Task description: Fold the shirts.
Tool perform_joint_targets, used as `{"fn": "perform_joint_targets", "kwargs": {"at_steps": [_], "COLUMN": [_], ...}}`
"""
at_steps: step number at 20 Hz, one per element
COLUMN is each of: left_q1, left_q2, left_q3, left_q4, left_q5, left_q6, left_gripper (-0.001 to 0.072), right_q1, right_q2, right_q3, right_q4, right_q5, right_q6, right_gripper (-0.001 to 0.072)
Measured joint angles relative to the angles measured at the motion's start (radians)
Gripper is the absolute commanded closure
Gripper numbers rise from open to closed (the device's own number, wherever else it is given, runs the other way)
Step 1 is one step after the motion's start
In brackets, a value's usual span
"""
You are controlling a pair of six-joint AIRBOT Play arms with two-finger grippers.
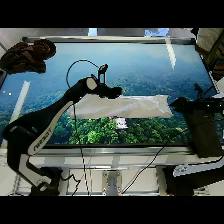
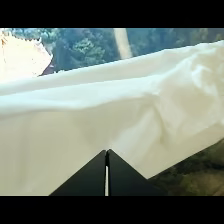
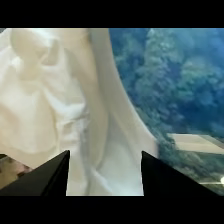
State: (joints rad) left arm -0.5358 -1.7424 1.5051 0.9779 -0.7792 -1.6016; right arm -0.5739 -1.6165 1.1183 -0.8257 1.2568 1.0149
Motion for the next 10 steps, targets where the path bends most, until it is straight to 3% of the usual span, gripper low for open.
{"fn": "perform_joint_targets", "kwargs": {"at_steps": [4,10], "left_q1": [-0.014,-0.019], "left_q2": [-0.104,-0.167], "left_q3": [0.113,0.158], "left_q4": [0.115,0.164], "left_q5": [-0.098,-0.141], "left_q6": [-0.094,-0.141], "left_gripper": [0.0699,0.0699], "right_q1": [0.0,0.0], "right_q2": [-0.068,-0.118], "right_q3": [-0.001,-0.001], "right_q4": [0.1,0.177], "right_q5": [0.009,-0.005], "right_q6": [-0.044,-0.071], "right_gripper": [0.0175,0.0175]}}
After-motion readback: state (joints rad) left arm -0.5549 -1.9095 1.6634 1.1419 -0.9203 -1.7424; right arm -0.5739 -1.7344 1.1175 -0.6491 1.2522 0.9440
